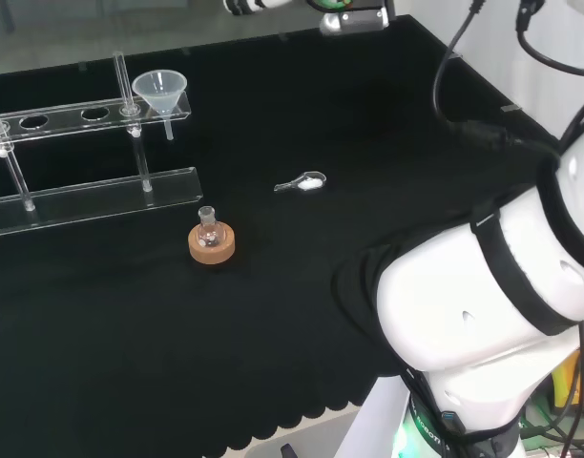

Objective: Pick up the funnel from the transparent funnel stand.

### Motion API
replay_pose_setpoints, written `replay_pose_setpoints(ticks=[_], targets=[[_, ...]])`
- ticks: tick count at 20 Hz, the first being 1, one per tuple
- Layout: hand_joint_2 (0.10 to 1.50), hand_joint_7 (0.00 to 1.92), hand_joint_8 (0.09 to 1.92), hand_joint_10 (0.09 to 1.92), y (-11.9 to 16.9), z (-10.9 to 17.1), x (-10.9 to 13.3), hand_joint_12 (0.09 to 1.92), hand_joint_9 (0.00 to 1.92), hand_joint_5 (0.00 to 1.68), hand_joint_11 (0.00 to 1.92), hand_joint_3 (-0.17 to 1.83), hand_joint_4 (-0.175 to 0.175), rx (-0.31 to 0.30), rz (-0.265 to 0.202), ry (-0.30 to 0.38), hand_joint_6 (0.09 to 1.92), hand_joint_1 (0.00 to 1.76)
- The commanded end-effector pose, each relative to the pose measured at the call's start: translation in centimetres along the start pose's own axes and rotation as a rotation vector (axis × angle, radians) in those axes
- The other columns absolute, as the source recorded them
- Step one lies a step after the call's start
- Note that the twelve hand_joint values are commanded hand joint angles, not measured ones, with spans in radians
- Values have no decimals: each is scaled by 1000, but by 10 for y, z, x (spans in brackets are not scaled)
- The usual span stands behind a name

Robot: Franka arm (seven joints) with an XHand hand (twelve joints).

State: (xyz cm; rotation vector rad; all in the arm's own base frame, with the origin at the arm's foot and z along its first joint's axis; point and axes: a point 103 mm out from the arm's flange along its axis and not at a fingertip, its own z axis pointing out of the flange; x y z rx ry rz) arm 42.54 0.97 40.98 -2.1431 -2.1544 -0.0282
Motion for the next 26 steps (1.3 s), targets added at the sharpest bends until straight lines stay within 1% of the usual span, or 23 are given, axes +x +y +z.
replay_pose_setpoints(ticks=[1, 5, 9, 11, 15, 20, 23, 25, 26], targets=[[597, 0, 87, 87, 40, 13, 17, 87, 0, 0, 0, -22, 80, 37, -32, 49, 87, 207], [555, 0, 87, 87, 57, 26, 26, 87, 0, 0, 0, -39, 67, 88, -54, 39, 87, 190], [530, 0, 87, 87, 72, 41, 37, 87, 0, 0, 0, -48, 51, 144, -93, 55, 87, 177], [518, 0, 87, 87, 78, 47, 45, 87, 0, 0, 0, -52, 45, 160, -116, 63, 87, 169], [503, 0, 87, 87, 86, 56, 63, 87, 0, 0, 0, -56, 37, 163, -159, 82, 87, 161], [510, 0, 87, 87, 90, 66, 86, 87, 0, 0, 0, -50, 27, 175, -196, 95, 87, 165], [515, 0, 87, 87, 90, 71, 98, 87, 0, 0, 0, -46, 24, 183, -209, 102, 87, 167], [522, 0, 87, 87, 91, 76, 105, 87, 0, 0, 0, -42, 20, 189, -211, 113, 87, 170], [527, 0, 87, 87, 92, 79, 109, 87, 0, 0, 0, -39, 18, 192, -211, 108, 87, 173]])
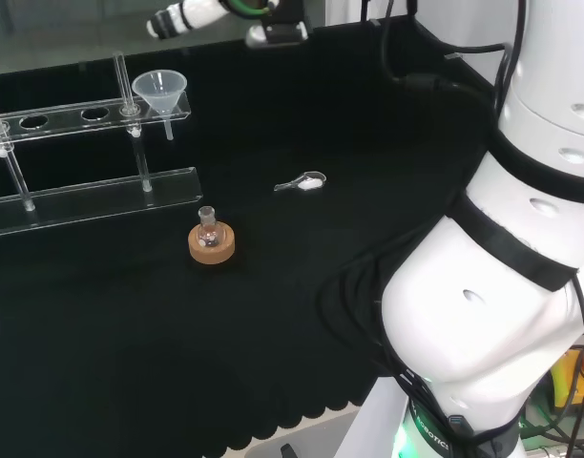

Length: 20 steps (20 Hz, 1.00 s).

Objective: Pick up the funnel from the transparent funnel stand.

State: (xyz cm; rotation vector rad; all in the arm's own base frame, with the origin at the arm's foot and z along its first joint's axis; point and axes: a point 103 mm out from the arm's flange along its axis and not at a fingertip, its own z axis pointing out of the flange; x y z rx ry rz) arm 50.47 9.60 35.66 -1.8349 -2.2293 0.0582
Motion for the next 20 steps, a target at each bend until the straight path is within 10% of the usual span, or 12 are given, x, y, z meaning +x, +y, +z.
replay_pose_setpoints(ticks=[1, 20], targets=[[533, 0, 87, 87, 19, 25, 27, 87, 0, 0, 0, -35, 15, 36, -32, 42, 87, 176], [591, 0, 87, 87, 63, 57, 34, 87, 0, 0, 0, -4, -5, 94, -42, 46, 87, 235]])
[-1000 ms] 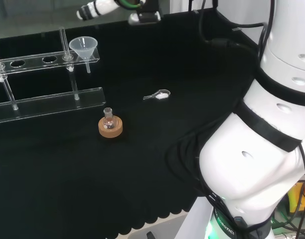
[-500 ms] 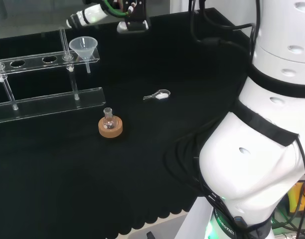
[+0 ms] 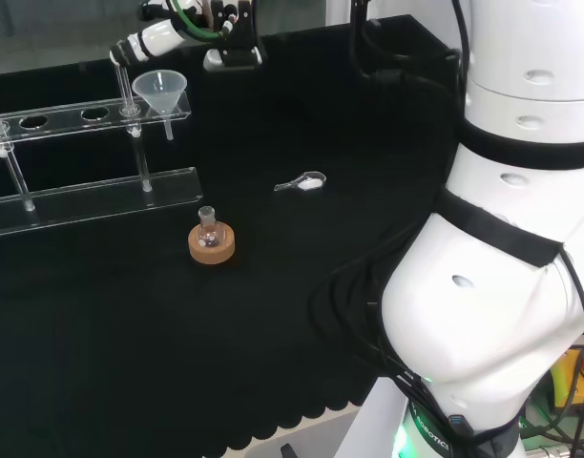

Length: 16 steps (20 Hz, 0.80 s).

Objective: Pick up the funnel from the transparent funnel stand.

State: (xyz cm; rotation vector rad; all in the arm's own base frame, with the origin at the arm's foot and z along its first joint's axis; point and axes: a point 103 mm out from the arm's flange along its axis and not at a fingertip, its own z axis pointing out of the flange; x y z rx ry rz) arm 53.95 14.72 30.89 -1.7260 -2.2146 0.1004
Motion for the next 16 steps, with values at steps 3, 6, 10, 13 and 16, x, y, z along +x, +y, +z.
replay_pose_setpoints(ticks=[3, 6, 10, 13, 16], targets=[[593, 0, 87, 87, 20, 16, -8, 87, 0, 0, 0, -3, -8, 24, 19, 18, 87, 235], [594, 0, 87, 87, 28, 20, -12, 87, 0, 0, 0, -2, -9, 37, 22, 20, 87, 235], [596, 0, 87, 87, 36, 25, -16, 87, 0, 0, 0, -1, -11, 56, 16, 24, 87, 237], [596, 0, 87, 87, 42, 31, -20, 87, 0, 0, 0, -1, -12, 85, 14, 30, 87, 237], [584, 0, 87, 87, 45, 38, -22, 87, 0, 0, 0, -7, -13, 127, 12, 36, 87, 230]])
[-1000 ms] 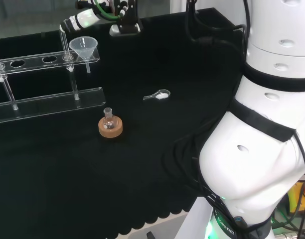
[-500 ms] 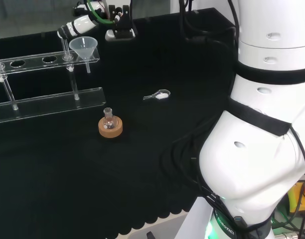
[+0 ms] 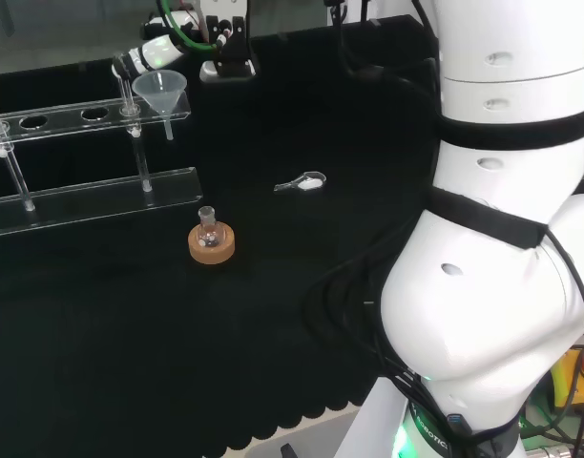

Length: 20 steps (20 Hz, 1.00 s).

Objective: Pick up the funnel from the transparent funnel stand.

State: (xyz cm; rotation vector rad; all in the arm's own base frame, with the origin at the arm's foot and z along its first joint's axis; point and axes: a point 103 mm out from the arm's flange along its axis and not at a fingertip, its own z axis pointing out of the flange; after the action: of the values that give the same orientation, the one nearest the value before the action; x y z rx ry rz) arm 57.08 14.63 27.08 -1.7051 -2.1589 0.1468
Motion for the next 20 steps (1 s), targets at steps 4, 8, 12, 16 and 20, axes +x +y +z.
replay_pose_setpoints(ticks=[4, 8, 12, 16, 20], targets=[[544, 0, 87, 87, 9, 17, -5, 87, 0, 0, 0, -25, -13, 88, -9, 8, 87, 208], [535, 0, 87, 87, 8, 22, -2, 87, 0, 0, 0, -28, -12, 102, -12, 14, 87, 206], [542, 0, 87, 87, 5, 26, 0, 87, 0, 0, 0, -24, -12, 106, -10, 18, 87, 210], [567, 0, 87, 87, 4, 27, 1, 87, 0, 0, 0, -10, -13, 99, 0, 12, 87, 234], [580, 0, 87, 87, 5, 31, 4, 87, 0, 0, 0, -4, -15, 105, -1, 5, 87, 252]])
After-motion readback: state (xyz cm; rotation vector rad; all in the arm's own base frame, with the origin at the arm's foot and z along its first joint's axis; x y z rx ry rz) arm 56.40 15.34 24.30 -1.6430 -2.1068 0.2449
